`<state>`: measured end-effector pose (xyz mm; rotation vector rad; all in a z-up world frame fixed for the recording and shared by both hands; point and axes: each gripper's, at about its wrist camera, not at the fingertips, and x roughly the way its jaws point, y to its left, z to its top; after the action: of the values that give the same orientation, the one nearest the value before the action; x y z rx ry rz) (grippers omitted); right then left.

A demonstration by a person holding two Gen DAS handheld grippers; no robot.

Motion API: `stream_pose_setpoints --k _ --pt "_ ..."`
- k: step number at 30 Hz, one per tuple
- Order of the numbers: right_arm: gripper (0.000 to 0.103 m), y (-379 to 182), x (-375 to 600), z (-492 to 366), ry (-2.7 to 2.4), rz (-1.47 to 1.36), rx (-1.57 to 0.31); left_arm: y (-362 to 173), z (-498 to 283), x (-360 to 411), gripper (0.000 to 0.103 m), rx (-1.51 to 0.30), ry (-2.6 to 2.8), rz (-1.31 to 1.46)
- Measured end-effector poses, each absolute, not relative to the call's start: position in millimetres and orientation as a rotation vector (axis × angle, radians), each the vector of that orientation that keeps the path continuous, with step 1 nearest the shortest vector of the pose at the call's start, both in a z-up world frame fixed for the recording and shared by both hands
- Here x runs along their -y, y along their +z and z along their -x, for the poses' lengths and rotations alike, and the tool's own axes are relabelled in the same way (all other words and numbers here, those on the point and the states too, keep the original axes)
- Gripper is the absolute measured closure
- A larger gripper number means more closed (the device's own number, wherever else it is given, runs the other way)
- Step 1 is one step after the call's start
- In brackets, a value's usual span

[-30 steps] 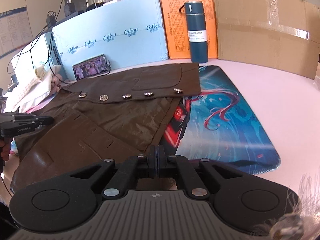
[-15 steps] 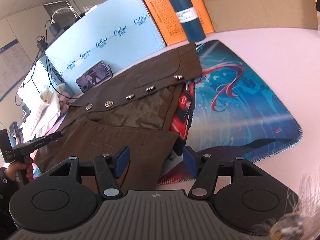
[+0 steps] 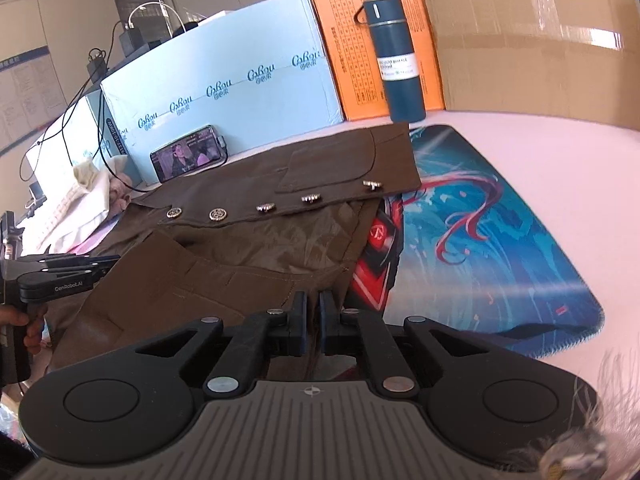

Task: Fold clothes

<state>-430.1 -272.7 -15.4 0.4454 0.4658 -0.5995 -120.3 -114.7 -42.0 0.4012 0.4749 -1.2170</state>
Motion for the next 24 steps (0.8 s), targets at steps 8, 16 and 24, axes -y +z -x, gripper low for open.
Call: stream_pose_setpoints --k 8,16,24 --pt "0.099 -6.7 306.1 404.4 -0.642 -0.375 -0.489 -34.8 101.2 108.1 0.103 -0.45 -1.061 -0.374" --pt "0.067 -18.4 350.9 400.7 -0.731 -0.488 -0.506 -23.7 76.0 116.7 0.044 -0.593 -1.146 -0.139" --pt "0.051 -27.4 417.3 396.9 -0.826 -0.728 -0.378 -33.3 22.1 153.9 0.045 -0.969 -1.167 0.196"
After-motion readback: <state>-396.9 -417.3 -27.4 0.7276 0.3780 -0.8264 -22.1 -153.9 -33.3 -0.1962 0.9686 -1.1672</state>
